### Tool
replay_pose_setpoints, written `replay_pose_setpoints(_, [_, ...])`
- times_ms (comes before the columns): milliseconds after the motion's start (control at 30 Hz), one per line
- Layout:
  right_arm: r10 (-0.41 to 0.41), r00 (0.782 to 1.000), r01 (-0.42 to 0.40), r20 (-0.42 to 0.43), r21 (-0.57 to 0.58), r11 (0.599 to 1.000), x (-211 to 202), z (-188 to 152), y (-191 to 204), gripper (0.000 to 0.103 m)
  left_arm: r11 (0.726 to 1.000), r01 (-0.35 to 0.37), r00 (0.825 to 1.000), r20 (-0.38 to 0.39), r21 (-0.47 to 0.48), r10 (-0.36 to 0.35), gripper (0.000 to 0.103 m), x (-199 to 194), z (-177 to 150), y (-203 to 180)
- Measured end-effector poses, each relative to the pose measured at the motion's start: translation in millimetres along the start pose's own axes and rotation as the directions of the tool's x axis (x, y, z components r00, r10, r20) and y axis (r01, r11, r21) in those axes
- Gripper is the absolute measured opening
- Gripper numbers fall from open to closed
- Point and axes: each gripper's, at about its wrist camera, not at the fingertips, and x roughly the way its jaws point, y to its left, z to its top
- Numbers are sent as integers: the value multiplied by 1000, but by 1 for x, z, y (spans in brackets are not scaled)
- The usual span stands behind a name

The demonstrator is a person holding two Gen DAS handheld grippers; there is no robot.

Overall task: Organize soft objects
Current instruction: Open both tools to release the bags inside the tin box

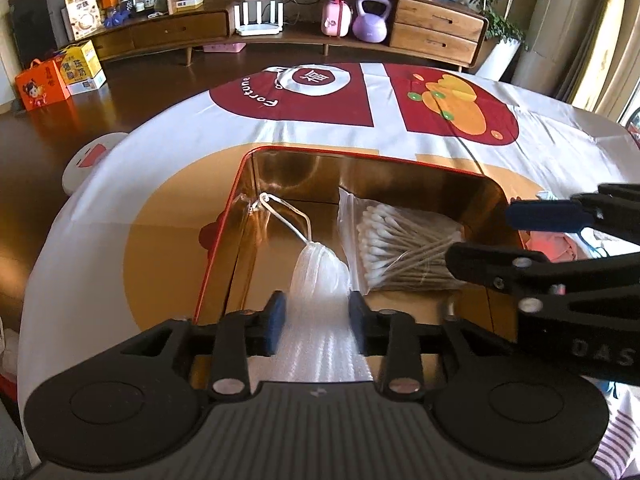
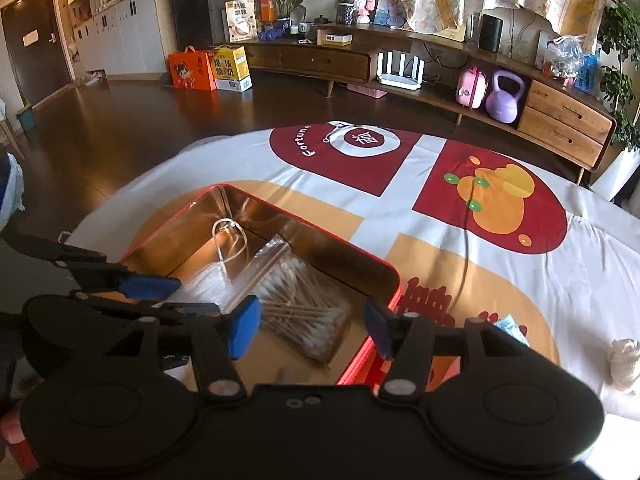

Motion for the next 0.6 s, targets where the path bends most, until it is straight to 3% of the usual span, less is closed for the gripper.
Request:
replay_pose_setpoints(33, [2, 1000, -2, 2, 3, 1000, -2, 0, -1, 57, 1000, -6, 1000, 8, -5, 6, 55, -2, 0, 0])
replay_pose_setpoints(67, [9, 1000, -9, 5, 8, 1000, -5, -1, -2, 58, 1000, -7, 1000, 18, -11, 7, 62, -5, -1, 1])
replay_pose_setpoints(600, [75, 991, -83, 114, 64, 994, -85, -20, -13, 70, 1000, 16, 991, 131, -10, -14, 62, -68, -9, -15])
